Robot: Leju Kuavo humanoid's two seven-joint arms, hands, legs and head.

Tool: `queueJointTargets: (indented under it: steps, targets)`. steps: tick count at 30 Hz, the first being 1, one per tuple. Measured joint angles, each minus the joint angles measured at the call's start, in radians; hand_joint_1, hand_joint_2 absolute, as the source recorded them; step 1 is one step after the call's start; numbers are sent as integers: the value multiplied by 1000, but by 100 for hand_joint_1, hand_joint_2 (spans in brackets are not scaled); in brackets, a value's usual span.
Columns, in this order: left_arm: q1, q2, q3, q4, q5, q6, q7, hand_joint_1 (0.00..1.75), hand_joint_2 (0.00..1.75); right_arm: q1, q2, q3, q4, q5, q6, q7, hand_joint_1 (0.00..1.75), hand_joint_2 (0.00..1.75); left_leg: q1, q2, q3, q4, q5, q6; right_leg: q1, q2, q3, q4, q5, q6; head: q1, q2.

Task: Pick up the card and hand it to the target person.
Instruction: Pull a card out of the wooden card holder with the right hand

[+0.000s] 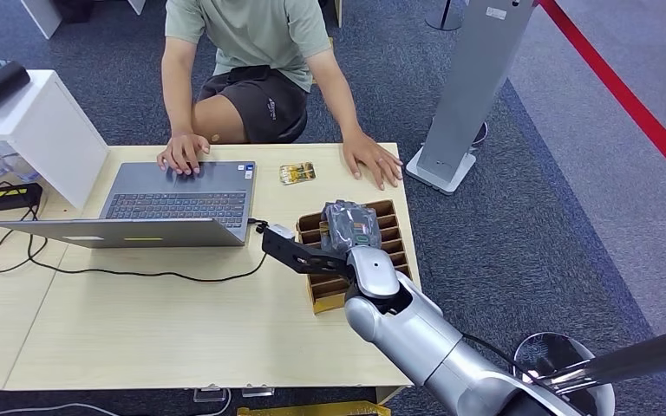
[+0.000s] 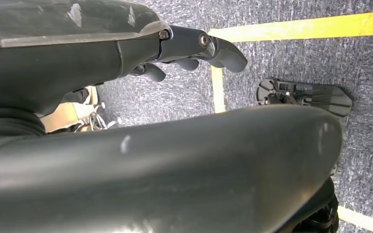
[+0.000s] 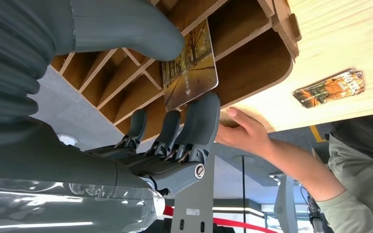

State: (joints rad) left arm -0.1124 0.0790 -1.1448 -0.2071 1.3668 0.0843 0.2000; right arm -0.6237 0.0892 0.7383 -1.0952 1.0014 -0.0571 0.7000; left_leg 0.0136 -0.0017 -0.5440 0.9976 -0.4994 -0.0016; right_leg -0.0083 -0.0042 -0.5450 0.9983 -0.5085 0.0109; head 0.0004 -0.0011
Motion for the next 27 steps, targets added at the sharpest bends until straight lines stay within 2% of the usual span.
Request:
queueJointTargets:
  steps: [11, 20, 25, 27]
  targets:
    - [0, 0, 0, 0, 0, 1, 3, 0, 0, 3, -4, -1, 1, -19, -3, 0, 80, 175, 0, 0, 0, 0, 0, 0, 0, 0, 0, 0, 0, 0, 0, 0]
    - [0, 0, 0, 0, 0, 1, 3, 0, 0, 8, -6, -1, 6, -25, -3, 0, 64, 175, 0, 0, 0, 0, 0, 0, 0, 0, 0, 0, 0, 0, 0, 0]
    - [0, 0, 0, 0, 0, 0, 3, 0, 0, 8, -6, 0, 8, -33, -3, 0, 74, 175, 0, 0, 0, 0, 0, 0, 0, 0, 0, 0, 0, 0, 0, 0]
    - [0, 0, 0, 0, -1, 0, 3, 0, 0, 8, -7, 0, 10, -40, -4, 0, 94, 175, 0, 0, 0, 0, 0, 0, 0, 0, 0, 0, 0, 0, 0, 0]
